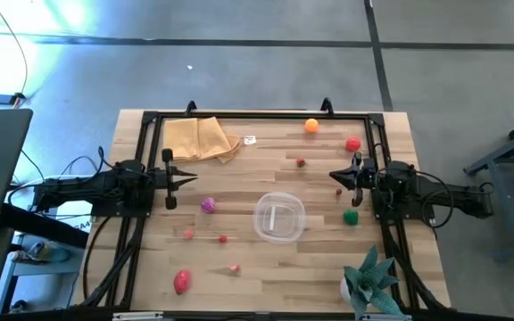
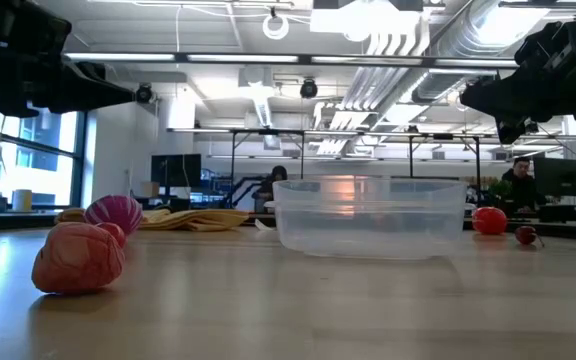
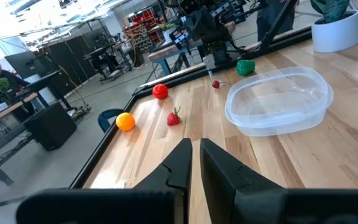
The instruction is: Pick and placing Produce into tupperware
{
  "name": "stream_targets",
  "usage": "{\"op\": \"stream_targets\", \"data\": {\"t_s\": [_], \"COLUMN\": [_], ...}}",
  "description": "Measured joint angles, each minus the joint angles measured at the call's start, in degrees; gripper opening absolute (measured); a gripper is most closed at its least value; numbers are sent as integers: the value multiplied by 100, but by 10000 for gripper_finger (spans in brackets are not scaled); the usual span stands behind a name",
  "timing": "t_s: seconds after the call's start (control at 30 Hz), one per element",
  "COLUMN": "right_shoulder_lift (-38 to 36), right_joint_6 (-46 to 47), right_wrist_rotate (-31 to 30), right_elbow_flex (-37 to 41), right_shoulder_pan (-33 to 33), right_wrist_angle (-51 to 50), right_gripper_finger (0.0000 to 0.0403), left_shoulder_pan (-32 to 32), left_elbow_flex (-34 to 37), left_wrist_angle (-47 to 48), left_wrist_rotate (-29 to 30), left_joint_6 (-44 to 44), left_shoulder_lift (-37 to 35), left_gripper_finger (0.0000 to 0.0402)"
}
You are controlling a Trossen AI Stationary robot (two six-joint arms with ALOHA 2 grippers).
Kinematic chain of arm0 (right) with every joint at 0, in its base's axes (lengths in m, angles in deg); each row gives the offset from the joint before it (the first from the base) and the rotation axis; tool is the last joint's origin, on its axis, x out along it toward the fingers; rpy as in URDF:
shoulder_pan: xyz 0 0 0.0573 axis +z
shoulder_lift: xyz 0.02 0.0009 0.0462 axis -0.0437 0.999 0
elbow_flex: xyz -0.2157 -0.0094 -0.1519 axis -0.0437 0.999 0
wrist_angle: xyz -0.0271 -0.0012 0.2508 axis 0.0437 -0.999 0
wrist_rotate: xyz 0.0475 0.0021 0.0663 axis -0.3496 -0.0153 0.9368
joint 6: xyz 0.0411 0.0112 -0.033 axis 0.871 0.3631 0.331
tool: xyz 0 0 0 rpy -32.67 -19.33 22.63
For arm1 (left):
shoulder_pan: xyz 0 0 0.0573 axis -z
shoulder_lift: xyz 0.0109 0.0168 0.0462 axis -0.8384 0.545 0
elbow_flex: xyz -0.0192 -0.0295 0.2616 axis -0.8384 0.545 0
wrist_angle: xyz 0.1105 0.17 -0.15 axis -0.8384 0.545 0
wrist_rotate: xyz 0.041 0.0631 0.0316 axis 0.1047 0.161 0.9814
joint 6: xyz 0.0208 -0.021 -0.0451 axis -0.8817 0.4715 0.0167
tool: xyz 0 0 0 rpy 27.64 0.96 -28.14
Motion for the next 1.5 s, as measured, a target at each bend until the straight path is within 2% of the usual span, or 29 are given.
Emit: {"op": "stream_targets", "data": {"t_s": [1.5], "right_shoulder_lift": [2], "right_joint_6": [-153], "right_wrist_rotate": [0], "right_elbow_flex": [2], "right_shoulder_pan": [-2], "right_wrist_angle": [25], "right_gripper_finger": [0], "left_shoulder_pan": [0], "left_elbow_flex": [2], "left_wrist_angle": [-12], "left_wrist_rotate": [1], "left_joint_6": [-271], "left_shoulder_lift": [0], "left_gripper_finger": [24]}}
